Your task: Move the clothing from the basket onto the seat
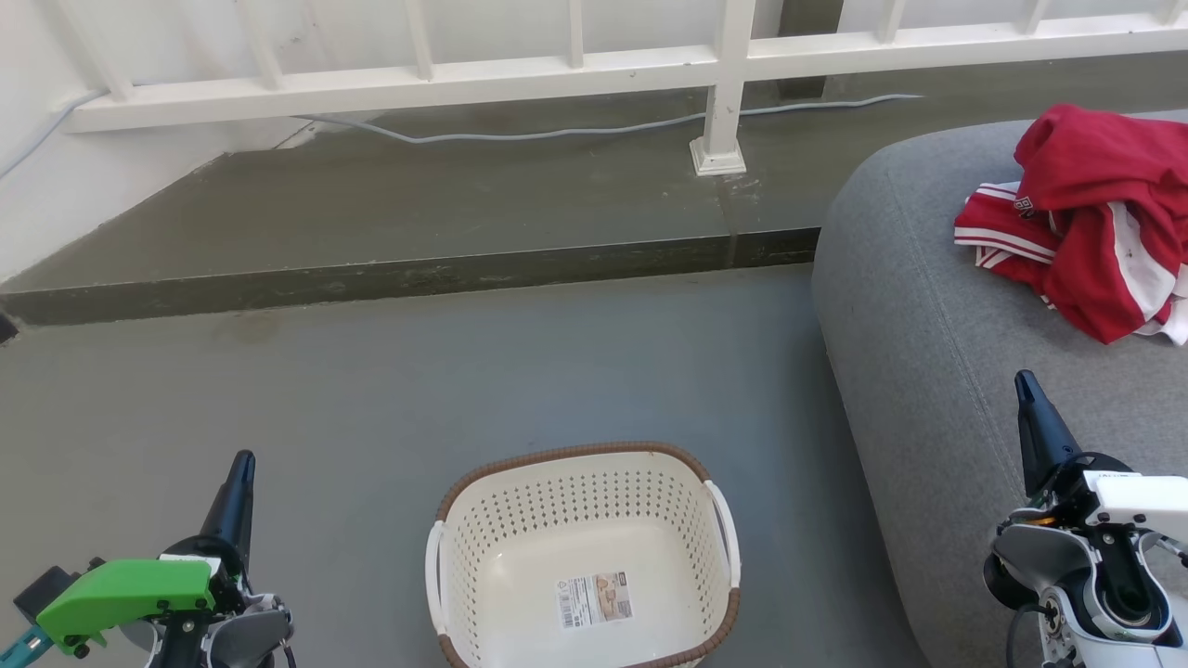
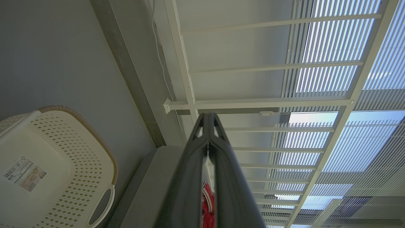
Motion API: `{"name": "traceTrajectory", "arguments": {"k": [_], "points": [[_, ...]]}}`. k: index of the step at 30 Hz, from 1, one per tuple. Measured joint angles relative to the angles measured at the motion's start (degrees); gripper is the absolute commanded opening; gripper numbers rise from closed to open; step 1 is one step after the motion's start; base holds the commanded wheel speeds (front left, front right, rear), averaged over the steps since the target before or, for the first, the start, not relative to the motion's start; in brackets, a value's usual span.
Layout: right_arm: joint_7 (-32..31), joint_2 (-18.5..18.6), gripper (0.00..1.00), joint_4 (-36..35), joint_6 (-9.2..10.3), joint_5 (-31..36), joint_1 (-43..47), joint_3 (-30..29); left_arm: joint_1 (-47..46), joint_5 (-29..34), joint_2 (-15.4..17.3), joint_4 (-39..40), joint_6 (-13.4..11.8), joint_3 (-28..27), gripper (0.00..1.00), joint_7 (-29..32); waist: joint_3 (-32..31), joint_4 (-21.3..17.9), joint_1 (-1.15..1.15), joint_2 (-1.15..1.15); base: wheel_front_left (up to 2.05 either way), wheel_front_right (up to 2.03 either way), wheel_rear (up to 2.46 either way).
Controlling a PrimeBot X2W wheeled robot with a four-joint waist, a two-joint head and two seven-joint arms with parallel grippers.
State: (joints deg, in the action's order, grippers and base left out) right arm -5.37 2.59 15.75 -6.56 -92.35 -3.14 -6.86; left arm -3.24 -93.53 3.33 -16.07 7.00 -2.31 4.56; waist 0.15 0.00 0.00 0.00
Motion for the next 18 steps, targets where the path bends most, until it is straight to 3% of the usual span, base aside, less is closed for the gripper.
{"name": "traceTrajectory", "arguments": {"k": [18], "points": [[-0.08,0.00,0.00,0.00,0.00,0.00,0.00,-0.07,-0.01,0.00,-0.02,-0.02,0.01,-0.10,0.00,0.01,0.00,0.00,0.00,0.00,0.00,0.00,0.00]]}}
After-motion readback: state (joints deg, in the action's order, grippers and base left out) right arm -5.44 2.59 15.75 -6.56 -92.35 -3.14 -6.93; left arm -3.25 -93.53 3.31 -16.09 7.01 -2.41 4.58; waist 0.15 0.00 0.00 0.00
